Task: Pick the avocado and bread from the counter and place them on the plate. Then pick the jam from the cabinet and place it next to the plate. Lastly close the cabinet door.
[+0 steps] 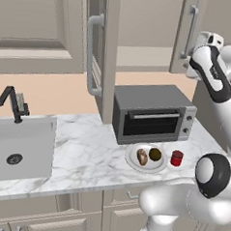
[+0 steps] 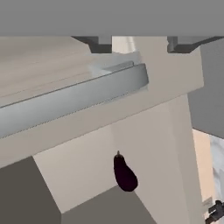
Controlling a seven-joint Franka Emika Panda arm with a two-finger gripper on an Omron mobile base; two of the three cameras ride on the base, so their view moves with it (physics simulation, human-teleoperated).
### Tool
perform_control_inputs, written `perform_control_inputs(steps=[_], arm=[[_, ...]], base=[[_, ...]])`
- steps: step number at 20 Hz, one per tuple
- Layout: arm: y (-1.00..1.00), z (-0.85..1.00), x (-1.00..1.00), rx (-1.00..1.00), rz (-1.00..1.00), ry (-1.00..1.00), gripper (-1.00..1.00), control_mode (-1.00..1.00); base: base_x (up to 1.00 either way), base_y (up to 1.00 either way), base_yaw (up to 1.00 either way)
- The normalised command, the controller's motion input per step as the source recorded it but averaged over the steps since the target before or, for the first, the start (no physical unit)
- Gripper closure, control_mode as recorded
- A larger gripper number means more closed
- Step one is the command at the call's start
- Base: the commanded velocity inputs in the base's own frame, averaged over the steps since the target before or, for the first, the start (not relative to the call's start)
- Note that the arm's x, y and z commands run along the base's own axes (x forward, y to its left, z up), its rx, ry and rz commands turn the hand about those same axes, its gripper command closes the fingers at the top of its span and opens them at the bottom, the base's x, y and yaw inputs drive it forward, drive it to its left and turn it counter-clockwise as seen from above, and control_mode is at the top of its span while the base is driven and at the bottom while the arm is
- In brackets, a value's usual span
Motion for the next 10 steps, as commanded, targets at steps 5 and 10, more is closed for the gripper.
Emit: perform_control_inputs(steps=[5,10], arm=[[-0.53,0.34,-0.08,0.16,-0.06,0.00,-1.00,-1.00],[-0.46,0.19,-0.69,0.15,-0.04,0.00,-1.00,-1.00]], base=[[0.00,0.00,0.00],[0.00,0.00,0.00]])
